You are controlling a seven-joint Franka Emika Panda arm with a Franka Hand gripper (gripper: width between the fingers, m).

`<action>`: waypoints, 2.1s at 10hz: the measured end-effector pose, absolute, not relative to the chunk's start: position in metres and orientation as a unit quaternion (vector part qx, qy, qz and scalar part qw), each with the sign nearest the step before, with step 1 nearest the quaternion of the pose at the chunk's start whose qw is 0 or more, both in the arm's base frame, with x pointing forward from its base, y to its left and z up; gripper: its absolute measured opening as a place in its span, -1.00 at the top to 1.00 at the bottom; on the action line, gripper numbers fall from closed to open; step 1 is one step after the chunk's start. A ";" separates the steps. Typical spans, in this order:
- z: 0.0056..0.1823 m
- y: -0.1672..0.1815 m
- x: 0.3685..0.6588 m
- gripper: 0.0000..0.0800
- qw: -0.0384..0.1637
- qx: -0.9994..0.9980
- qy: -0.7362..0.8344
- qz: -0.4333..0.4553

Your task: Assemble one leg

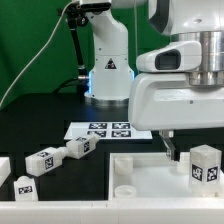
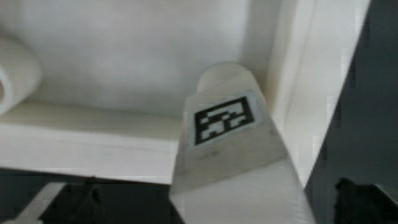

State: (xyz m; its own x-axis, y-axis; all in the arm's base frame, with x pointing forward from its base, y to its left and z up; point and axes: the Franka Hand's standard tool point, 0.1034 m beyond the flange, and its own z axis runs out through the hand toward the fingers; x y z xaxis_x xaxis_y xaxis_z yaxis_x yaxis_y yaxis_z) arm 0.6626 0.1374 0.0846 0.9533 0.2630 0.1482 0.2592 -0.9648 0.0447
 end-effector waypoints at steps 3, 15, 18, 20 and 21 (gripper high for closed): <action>0.083 0.138 0.662 -0.62 0.026 0.970 0.228 0.075; 0.085 0.138 0.665 0.28 -0.013 0.990 -0.108 0.090; 0.083 0.145 0.659 0.28 -0.033 0.947 -0.307 0.082; 0.083 0.144 0.658 0.28 -0.039 0.903 -0.422 0.076; 0.083 0.144 0.658 0.28 -0.041 0.879 -0.470 0.070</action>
Offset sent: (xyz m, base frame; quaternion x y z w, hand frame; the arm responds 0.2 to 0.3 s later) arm -0.0081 0.0049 0.0029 0.0090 0.0033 0.0178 0.9998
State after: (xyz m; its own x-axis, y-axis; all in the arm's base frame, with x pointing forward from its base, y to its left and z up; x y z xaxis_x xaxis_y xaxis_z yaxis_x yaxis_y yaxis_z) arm 0.6582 0.1435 0.0829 0.5491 -0.8315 0.0846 -0.8199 -0.5555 -0.1383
